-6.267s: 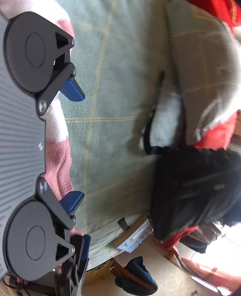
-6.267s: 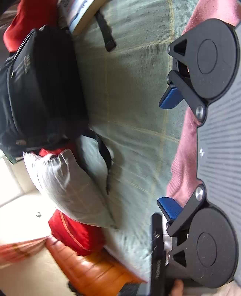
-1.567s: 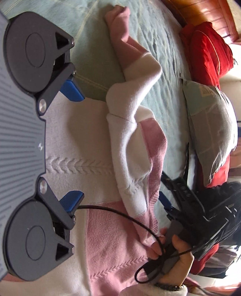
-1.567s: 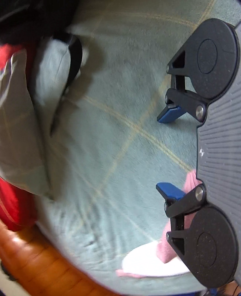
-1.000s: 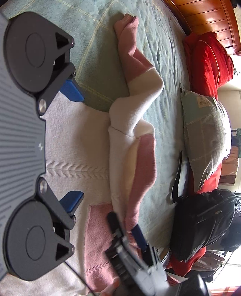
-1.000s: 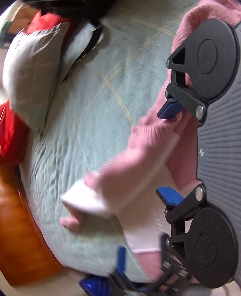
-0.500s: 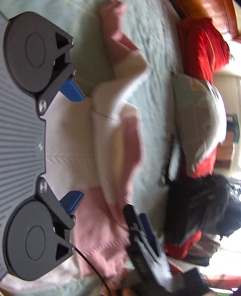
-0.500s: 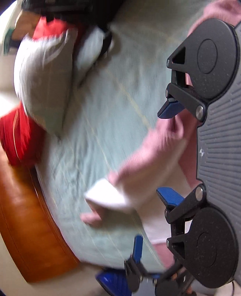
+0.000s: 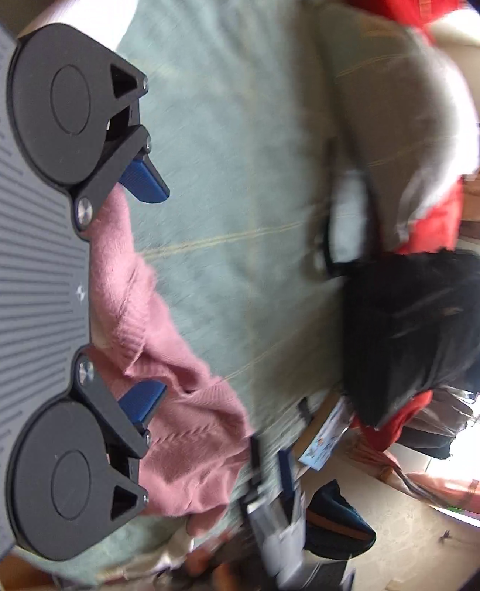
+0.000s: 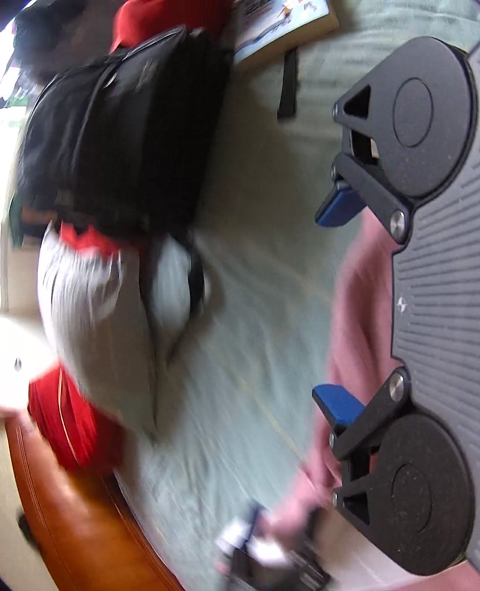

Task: Fold clothes

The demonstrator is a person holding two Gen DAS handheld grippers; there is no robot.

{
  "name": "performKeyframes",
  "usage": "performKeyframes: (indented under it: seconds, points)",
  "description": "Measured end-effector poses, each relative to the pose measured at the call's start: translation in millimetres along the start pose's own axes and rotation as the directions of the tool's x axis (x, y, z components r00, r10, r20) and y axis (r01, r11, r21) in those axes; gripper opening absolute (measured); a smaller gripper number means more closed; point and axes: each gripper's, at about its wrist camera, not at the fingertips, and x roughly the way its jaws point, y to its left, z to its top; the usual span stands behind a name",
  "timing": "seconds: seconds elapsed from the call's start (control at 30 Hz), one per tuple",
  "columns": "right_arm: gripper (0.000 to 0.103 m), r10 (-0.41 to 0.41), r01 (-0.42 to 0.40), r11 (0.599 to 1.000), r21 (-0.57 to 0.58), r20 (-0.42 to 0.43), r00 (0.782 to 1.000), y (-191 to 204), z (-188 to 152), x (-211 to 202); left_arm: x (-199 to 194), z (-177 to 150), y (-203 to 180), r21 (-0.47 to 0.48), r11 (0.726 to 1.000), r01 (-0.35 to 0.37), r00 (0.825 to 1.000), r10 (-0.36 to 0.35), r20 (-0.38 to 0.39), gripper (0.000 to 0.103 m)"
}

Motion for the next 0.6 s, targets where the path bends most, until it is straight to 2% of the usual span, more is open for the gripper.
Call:
performKeyframes:
  seconds: [0.07,0.13,0.27,0.37,0.6]
  points:
    - [0.096,0.047,-0.041,0.994,0.106,-0.063,0.997,-30.4,13.0,24.8,2.1,-6.3,2.5,-0.021,0.999,0.037,0.999,-0.038,-0.038,0.102]
    - [0.096,0.107,-0.089,0.984,0.152,-0.111,0.988,-35.9,6.6,36.4,-0.1,-14.9,2.4,-0.022,0.999,0.043,0.997,-0.045,-0.062,0.102]
    - [0.098,0.23,-0.179,0.953,0.244,-0.197,0.953,-44.1,-8.3,58.2,-8.4,-35.0,1.7,-0.009,1.0,0.028,0.995,-0.029,-0.095,0.102]
    - [0.103,0.303,-0.26,0.942,0.213,-0.201,0.932,-23.1,-27.5,28.9,-15.4,-49.1,0.0,0.02,1.0,0.021,0.994,-0.019,-0.105,0.102]
    - [0.103,0.277,-0.26,0.959,0.11,-0.179,0.944,29.1,-87.8,-31.9,-34.1,-77.4,-7.3,0.05,0.999,0.0,0.996,0.004,-0.09,0.102]
